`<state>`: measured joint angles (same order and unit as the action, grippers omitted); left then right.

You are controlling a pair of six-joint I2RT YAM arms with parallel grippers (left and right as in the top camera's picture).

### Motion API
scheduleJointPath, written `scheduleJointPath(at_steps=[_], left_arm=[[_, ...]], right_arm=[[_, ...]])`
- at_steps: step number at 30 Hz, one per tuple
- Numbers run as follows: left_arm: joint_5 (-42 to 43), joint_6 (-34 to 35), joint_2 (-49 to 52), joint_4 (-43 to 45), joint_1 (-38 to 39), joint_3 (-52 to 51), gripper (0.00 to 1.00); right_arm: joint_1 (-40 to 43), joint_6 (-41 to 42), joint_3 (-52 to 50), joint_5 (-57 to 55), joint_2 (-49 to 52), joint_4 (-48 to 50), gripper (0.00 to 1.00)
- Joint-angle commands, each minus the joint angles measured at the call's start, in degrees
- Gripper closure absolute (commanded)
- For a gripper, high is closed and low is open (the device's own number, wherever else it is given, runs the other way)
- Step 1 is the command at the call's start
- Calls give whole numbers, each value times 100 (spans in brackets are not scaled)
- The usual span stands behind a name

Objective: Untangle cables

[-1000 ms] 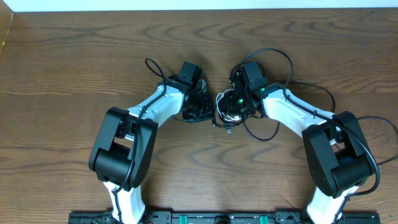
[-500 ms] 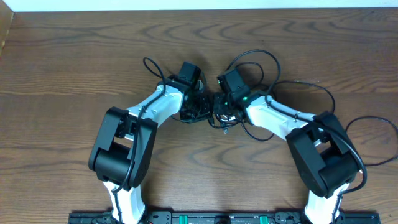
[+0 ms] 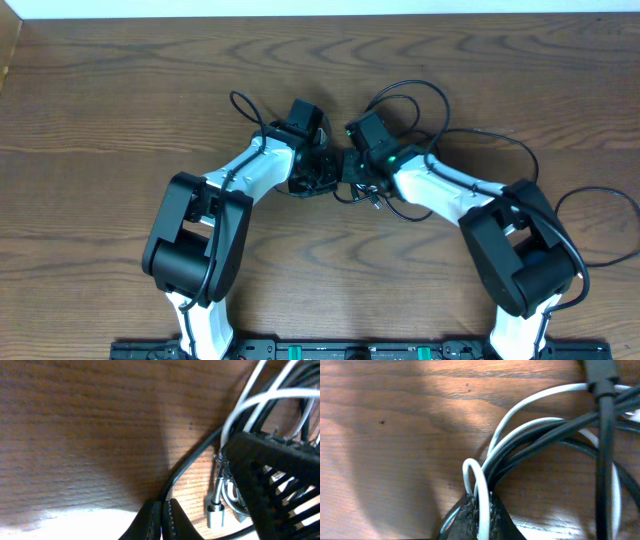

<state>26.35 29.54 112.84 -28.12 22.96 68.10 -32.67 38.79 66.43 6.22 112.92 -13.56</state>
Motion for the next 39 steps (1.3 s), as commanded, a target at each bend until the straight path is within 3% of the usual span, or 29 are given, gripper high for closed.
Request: scheduleJointPath(at_steps=[1,9,16,21,32,39], left_arm=[[-352,-142,76,-79,74,-39,92],[-352,-142,76,-74,74,-39,92],[-459,-140,76,-74,74,-39,92],[-461,-140,76,-72,74,-39,92],[-654,-138,76,-57,74,-39,92],[-804,-142,74,-76,50,-39,92]], right_arm=[[337,-417,-22,1397,-122,57,99],[1309,-564,-22,4730,-319,680,99],[2013,-931,-22,5984,-319,643,99],[2315,-1370,-24,5580,-317,313,99],[2872,-1637,-24,2461,-317,-1091,99],[2975,-1799,-24,2166,-317,-1207,99]])
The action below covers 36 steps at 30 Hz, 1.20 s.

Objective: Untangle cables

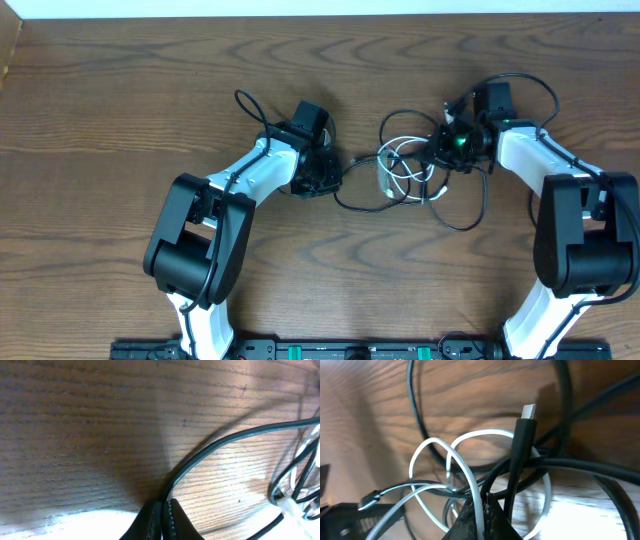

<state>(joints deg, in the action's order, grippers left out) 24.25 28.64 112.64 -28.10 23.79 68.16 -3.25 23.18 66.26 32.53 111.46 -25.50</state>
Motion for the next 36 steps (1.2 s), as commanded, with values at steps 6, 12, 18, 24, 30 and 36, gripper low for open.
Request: scheduleJointPath(at_steps=[6,12,18,24,30,36], left_arm=[[-723,-55,0,-409,-503,-15,92],[-824,-354,-125,-828,-1370,-11,92],[-824,-260,-157,-1032,-2483,-11,93],[-251,-46,-157,-1207,-3705,-13,92],[660,-225,-157,-1338,-4282,-13,92],[632,-680,-157,-1471,-4068,-13,61]], right_arm=[[157,-398,-4,-1495,-170,-262,99],[461,-396,-4,-1569,-170,-393,99],[540,-396,-4,-1572,-170,-415,99],[540,-396,-4,-1613,-170,-411,99],[540,-398,-4,-1226,-170,-409,87],[551,-925,83,-2,-323,-439,27]])
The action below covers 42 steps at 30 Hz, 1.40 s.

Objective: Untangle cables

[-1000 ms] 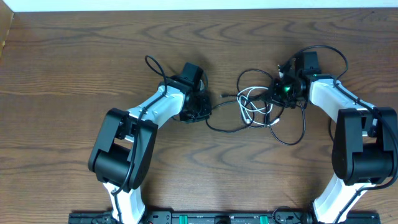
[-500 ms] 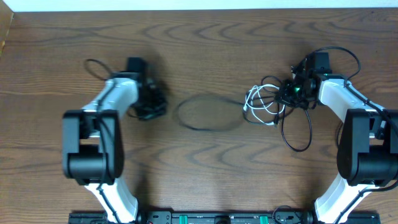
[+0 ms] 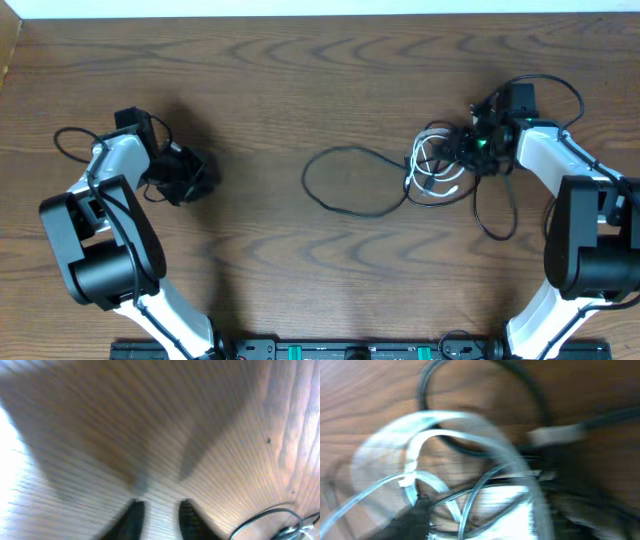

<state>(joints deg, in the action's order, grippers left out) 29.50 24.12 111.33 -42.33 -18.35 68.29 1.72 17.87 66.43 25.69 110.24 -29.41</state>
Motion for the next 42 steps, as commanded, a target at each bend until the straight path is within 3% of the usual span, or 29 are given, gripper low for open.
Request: scheduleJointPath(at_steps=[1,4,15,16,19,27,32,36,39,40,42], left_arm=[[0,-227,-26,-46,219,-26,53],[-295,-225,-26,-22,448,-26,46],[-516,-223,-22,732,1163,-26,42],[-516,-221,-22,892,1261,-26,39],[-516,-221,-22,1161,1379,-26,37],[-688,-223,-22,1438,1432,-26,37],[-684,-111,-22,1440,1432,-26,36],[-680,-90,-22,1440,1432,-26,36],[-660,-90,-22,1440,1432,-26,36],[-660,-90,-22,1443,1432,-26,36],[-660,-90,-22,1440,1432,-26,36]], right_arm=[[55,-505,72,903,-348,-81,23],[20,-807,72,916,-890,-310,22],[-695,-1021,68,-334,-1539,-566,21],[-896,-960,68,-704,-1539,-577,14],[-1241,-588,68,-1438,-1534,-546,11],[-1993,-92,68,-2251,-1244,-417,18],[-2304,-76,68,-2675,-778,-227,34],[-2347,-74,68,-2706,-431,33,57],[-2341,-74,68,-2708,-280,175,80],[-2341,-74,68,-2706,-273,177,94],[-2341,9,85,-2559,-334,179,99]])
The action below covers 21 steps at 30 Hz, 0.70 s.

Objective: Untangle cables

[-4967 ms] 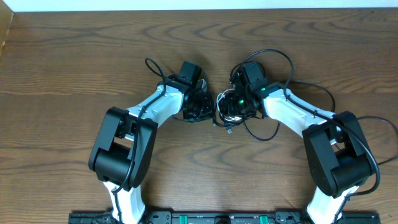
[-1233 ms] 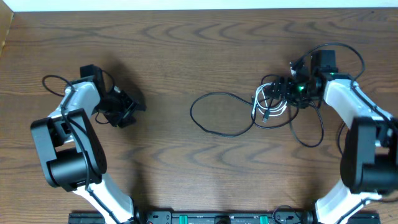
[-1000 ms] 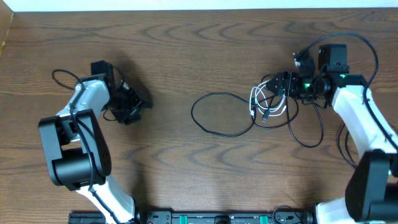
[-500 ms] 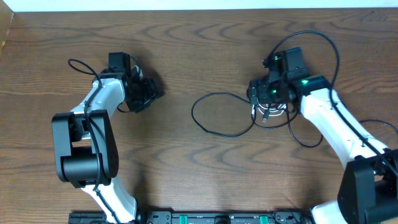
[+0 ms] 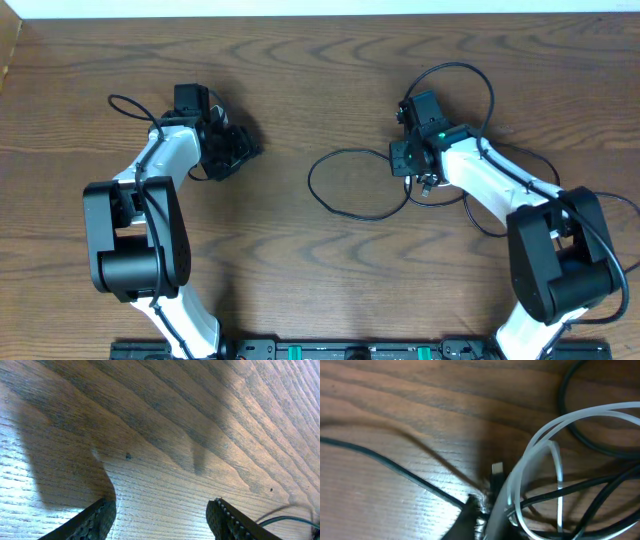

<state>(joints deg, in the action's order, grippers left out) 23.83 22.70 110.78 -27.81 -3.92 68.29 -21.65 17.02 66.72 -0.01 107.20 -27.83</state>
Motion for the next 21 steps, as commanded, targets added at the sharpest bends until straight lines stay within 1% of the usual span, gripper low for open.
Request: scheduleJointPath(at_steps=[1,3,6,9,14,18,21], left_arm=[[-94,52,33,-9,-11,-26,36],[-94,52,33,-11,-11,-26,36],[-94,52,33,-11,-11,-26,36],[-94,52,33,-11,-11,-26,36],[-92,52,33,-11,-11,-26,36],[-48,52,33,-11,-11,-26,36],[-50,52,33,-11,-11,-26,36]], right_arm=[[-4,140,87,243,-92,24,99],[-4,35,195,876,-302,24,99],[-4,-455,407,1679,-693,44,99],[-22,-693,638,2269,-1130,48,99],[-20,-721,885,2533,-2050,258,99],[-22,-1360,894,2758,-2879,673,99],[-20,-1692,894,2752,-3493,1023,99]])
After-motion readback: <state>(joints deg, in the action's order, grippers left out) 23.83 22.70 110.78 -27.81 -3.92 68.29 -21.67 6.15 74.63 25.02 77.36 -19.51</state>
